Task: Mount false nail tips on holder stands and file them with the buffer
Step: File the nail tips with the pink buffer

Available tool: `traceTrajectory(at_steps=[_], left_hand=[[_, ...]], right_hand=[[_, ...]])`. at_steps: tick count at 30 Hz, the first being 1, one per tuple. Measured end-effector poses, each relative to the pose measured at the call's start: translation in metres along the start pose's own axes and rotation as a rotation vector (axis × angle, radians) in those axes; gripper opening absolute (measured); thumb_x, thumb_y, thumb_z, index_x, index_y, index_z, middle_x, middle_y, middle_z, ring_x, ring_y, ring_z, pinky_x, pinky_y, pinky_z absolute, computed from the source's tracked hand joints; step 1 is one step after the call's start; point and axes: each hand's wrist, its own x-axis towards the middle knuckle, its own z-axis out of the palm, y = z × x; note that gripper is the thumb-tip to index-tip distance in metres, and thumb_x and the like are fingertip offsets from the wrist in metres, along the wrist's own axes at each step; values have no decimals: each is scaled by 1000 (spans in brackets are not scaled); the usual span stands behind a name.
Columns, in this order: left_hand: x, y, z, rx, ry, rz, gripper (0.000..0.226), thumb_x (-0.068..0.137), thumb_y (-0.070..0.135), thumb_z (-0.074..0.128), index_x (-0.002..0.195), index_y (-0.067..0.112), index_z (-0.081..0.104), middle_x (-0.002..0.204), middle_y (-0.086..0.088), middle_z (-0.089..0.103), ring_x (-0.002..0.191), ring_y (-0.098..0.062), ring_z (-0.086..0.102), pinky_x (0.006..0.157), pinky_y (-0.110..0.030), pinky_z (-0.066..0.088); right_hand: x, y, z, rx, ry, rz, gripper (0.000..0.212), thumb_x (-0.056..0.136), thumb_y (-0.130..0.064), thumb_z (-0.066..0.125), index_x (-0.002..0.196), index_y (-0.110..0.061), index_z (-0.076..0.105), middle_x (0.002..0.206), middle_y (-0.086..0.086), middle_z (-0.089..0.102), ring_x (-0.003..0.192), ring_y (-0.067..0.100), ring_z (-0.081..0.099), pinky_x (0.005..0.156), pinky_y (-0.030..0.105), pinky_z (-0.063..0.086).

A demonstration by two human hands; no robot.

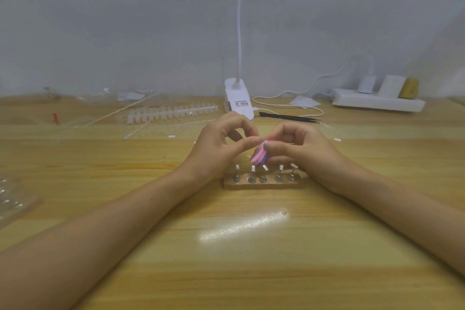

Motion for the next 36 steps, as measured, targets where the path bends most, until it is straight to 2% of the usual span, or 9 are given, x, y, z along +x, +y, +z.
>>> traceTrajectory(at_steps=[3,6,10,13,17,20,24,27,36], left_hand=[[0,0,0,-3,7,-9,13,88,16,71,78,21,65,91,3,64,79,1,59,70,-7,42],[0,0,-1,-6,13,-8,14,88,14,72,77,20,65,89,4,64,78,1,58,70,-6,41],[0,0,0,-5,2,-11,13,87,14,72,77,19,65,89,6,63,78,3,58,70,-5,41],[0,0,0,-7,8,-9,14,87,13,72,77,18,65,88,5,63,78,2,58,70,-6,40],[0,-1,0,-4,9,-19,15,88,15,72,76,21,64,88,8,63,78,3,58,73,-5,41],[0,-1,0,-1,13,-10,16,87,14,72,75,22,64,88,8,63,78,3,58,71,-5,41],[0,0,0,-7,6,-19,15,88,16,72,76,22,65,89,6,64,78,2,58,71,-6,41],[0,0,0,-8,7,-16,18,88,14,72,74,23,64,88,6,63,77,3,58,72,-6,41],[-1,0,0,-19,-8,-23,16,88,14,72,75,23,64,89,7,63,77,2,58,71,-6,42]], right_hand=[[1,-1,-2,120,105,6,24,85,-12,69,101,4,63,100,27,73,94,35,72,78,32,61],[-1,-1,1,-5,-5,12,14,86,-10,71,95,0,66,94,19,75,90,28,74,77,30,60],[1,0,-2,118,107,5,22,85,-13,69,100,2,63,101,26,73,94,33,72,83,38,61],[-1,-1,1,-4,-6,10,17,83,-15,72,93,-3,67,94,18,76,90,28,74,80,34,61],[0,-1,-1,106,104,16,24,81,-16,70,98,1,64,96,22,75,90,32,73,76,32,61],[-1,-1,1,-16,-17,18,15,84,-13,71,93,-2,67,92,16,76,87,27,74,76,30,59],[0,0,-2,91,89,14,26,82,-17,70,100,2,65,99,23,74,95,36,72,82,35,61],[0,0,0,-24,-22,21,21,82,-18,73,95,-2,68,94,17,76,90,27,74,79,31,59],[1,2,-1,51,39,10,27,83,-20,69,98,1,63,93,18,76,88,28,74,79,33,61]])
